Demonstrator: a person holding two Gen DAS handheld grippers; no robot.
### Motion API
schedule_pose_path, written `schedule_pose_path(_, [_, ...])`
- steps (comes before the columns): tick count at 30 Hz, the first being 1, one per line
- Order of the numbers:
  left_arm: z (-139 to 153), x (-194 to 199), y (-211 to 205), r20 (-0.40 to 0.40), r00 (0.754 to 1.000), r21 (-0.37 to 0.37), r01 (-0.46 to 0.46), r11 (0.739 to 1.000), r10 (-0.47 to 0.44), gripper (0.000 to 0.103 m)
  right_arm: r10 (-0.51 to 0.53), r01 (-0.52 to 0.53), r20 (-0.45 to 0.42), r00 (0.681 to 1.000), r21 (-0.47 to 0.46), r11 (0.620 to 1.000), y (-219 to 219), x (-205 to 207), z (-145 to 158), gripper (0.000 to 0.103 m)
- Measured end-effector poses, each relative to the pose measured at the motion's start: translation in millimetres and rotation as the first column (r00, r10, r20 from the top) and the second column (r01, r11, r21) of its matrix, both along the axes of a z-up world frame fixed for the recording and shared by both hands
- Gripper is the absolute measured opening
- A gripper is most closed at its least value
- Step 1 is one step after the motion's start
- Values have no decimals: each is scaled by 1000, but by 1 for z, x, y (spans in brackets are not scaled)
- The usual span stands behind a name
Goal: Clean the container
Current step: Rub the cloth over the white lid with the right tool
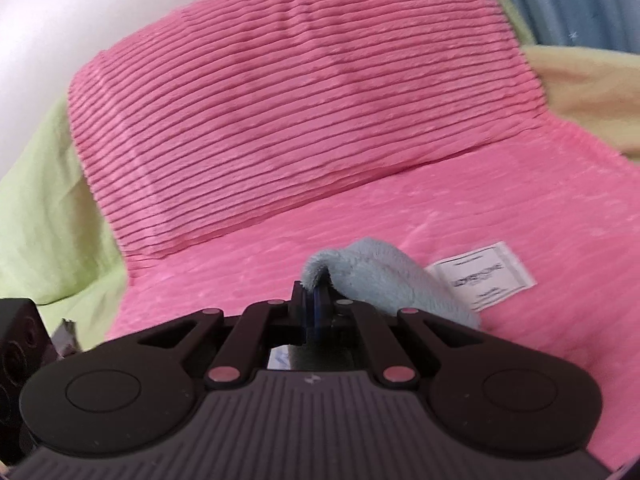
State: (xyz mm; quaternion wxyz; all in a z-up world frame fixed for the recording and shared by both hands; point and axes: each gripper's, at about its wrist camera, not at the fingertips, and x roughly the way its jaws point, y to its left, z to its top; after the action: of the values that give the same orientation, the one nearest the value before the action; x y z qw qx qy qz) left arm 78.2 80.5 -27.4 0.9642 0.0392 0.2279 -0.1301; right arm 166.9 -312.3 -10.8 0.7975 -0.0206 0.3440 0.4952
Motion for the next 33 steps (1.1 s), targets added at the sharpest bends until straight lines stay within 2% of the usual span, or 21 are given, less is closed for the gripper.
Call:
schedule_pose_path(4, [0,0,0,0,1000,1,1,1000,-1,84,-9,9,10,1000,-17,1000,-12,1,3,1])
schedule_pose_path(16, [1,0,-1,-3,1000,0,-3,1000,3,84,86,-83,-96,992,32,996,-29,-11,5,1])
schedule_pose_path(23, [0,5,13,-3,1000,-1,15,1000,-15,84,90,-84,-111,990,58,995,-7,-10,-1,1])
schedule_pose_path(33, [-1,6,15,0,1000,-2,18,1000,-18,84,61,-58,-70,996,46,997,10,-9,-4,1])
